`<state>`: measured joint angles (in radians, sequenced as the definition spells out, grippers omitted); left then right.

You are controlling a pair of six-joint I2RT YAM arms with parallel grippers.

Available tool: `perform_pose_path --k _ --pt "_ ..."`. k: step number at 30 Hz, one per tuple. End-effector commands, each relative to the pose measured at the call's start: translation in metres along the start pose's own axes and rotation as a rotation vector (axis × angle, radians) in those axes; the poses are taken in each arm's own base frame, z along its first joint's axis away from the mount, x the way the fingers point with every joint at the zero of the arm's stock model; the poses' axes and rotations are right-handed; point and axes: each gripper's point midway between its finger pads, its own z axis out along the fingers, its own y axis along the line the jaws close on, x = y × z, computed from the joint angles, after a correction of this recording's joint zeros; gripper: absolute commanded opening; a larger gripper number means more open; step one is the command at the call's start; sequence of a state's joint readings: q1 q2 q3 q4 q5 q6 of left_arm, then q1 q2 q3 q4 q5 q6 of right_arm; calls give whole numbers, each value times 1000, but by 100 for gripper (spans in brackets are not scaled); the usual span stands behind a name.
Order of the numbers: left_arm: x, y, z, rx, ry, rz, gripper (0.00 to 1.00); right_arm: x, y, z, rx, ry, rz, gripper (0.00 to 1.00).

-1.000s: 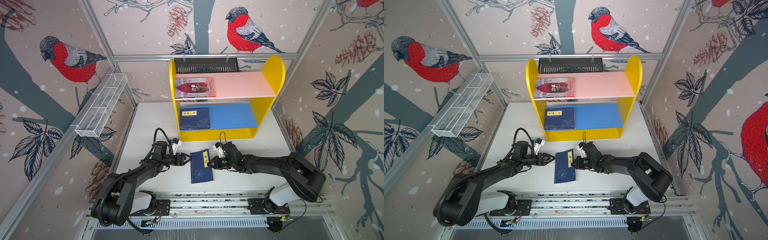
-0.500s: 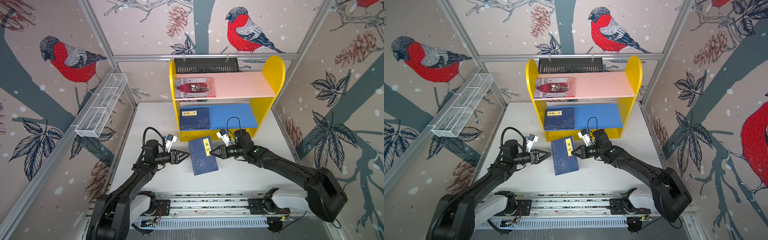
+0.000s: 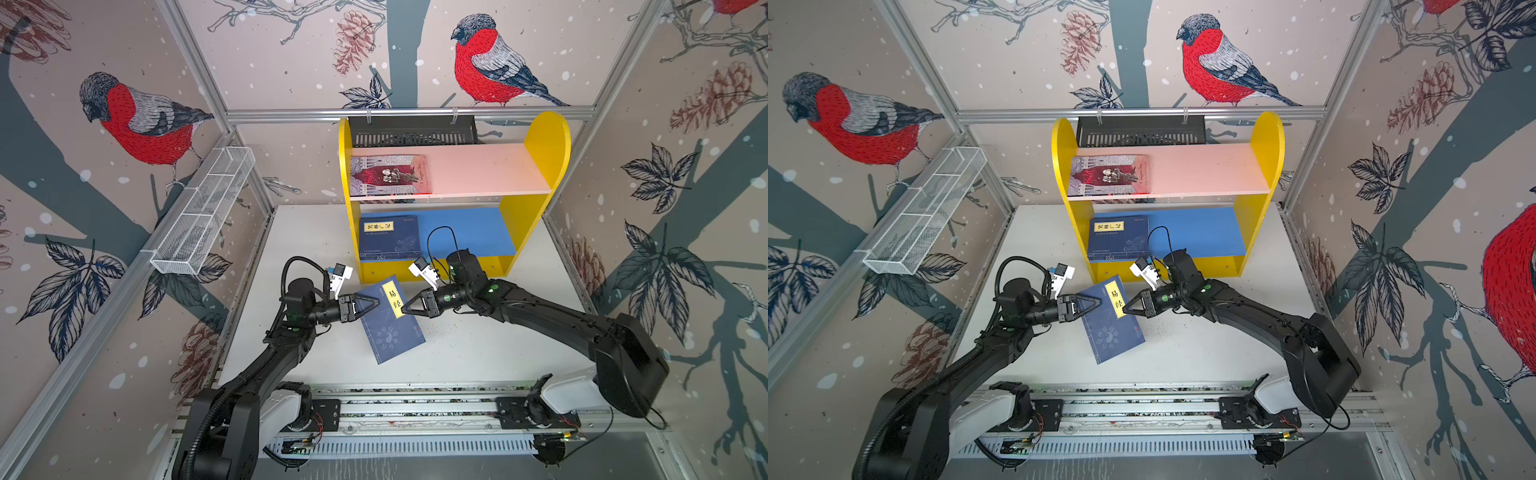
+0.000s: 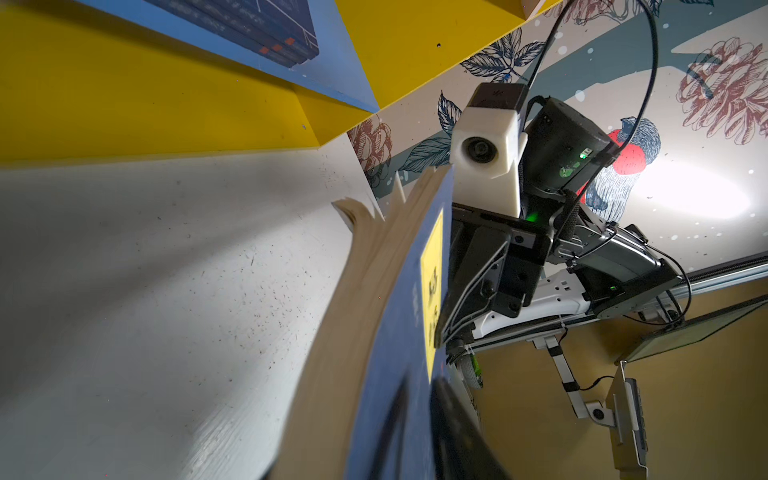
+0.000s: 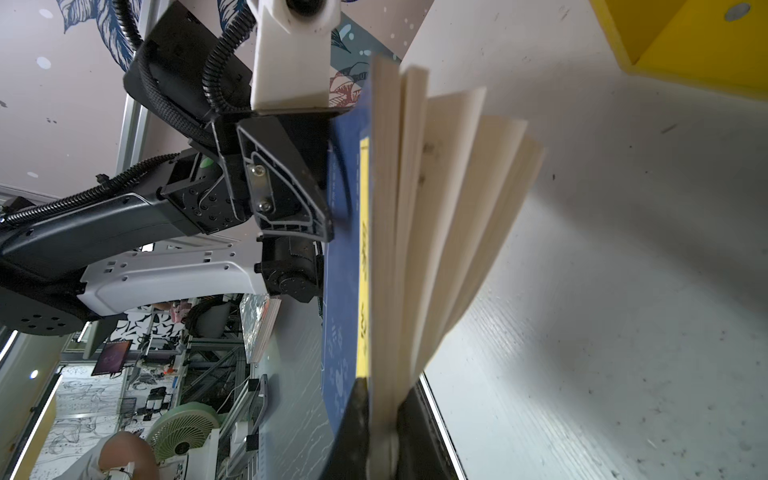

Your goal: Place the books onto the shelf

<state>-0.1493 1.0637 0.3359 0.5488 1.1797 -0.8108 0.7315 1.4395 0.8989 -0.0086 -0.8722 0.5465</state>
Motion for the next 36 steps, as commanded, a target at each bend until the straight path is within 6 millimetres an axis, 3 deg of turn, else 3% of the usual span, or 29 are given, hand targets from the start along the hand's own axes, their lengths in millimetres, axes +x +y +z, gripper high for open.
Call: perform_pose_path --k 1,3,7,11,14,20,25,36 --pt "-8 -15 1 44 1 71 0 -6 0 0 12 -7 -31 32" --pt "-13 -14 1 20 -4 97 0 -16 -14 -7 84 -51 -8 53" --pt "-24 -17 0 -6 -13 144 0 -31 -34 -39 165 -206 58 66" --pt "-40 -26 -4 -13 -56 157 0 -34 -18 -73 140 -385 50 80" --pt "-51 -34 -7 -4 -104 141 0 -25 -7 -81 93 -444 54 83" --pt "-83 -57 -22 64 -246 87 0 -6 17 -74 -3 -516 48 85" --pt "-103 -59 -37 73 -371 29 0 3 31 -58 -42 -539 44 85" --pt "-104 -62 -42 89 -410 23 0 -19 45 -36 -183 -641 45 85"
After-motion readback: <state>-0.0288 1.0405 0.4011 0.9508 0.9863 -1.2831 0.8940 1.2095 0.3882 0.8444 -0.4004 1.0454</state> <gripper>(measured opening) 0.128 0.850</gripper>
